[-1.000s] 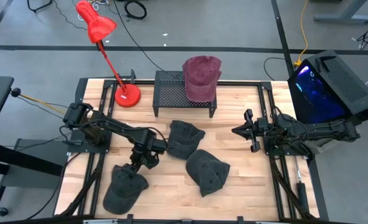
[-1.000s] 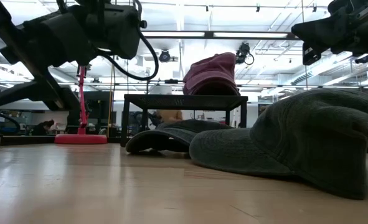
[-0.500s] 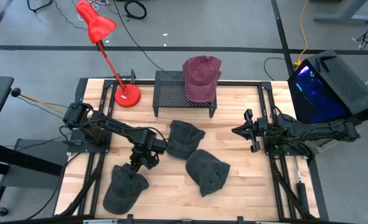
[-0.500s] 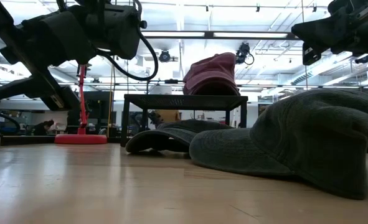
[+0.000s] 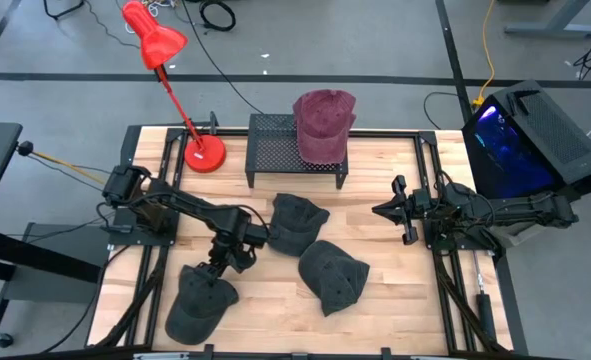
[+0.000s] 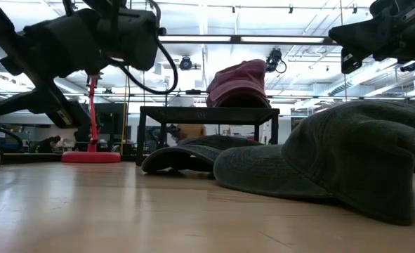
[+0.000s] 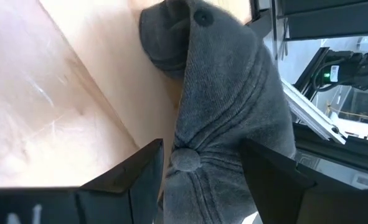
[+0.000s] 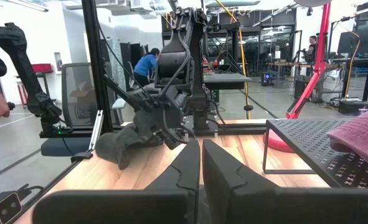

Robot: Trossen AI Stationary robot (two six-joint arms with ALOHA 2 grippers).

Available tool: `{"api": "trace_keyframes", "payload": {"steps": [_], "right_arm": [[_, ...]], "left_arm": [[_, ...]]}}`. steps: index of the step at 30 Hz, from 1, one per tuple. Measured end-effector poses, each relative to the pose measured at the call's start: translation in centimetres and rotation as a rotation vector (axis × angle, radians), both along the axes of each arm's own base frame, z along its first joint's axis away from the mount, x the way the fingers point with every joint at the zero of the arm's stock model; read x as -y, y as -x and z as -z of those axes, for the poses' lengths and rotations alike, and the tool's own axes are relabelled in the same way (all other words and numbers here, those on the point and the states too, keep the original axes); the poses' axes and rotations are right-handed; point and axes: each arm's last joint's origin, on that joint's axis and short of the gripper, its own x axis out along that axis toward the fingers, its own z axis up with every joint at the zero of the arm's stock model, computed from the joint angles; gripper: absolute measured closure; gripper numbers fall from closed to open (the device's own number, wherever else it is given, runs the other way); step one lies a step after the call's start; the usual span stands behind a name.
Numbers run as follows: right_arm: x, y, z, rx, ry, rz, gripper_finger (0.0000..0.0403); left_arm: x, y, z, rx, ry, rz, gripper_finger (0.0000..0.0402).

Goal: Pick & Place hat
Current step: Put the bottom left black cap on the shelf

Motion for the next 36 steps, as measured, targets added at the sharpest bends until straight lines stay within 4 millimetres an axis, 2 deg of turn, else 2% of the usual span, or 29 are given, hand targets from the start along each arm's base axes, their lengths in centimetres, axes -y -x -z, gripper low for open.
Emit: {"api": "trace_keyframes", "payload": {"steps": [19,36], "right_arm": [[0.0,0.0,-0.1,0.006,0.0,-0.001,0.038],[0.0,0.0,0.0,0.001,0.0,0.0,0.038]], "left_arm": [[0.2,-0.4,2.0,-0.067,0.045,0.022,0.0193],[0.0,0.0,2.0,-0.101,0.009,0.031,0.0359]]}}
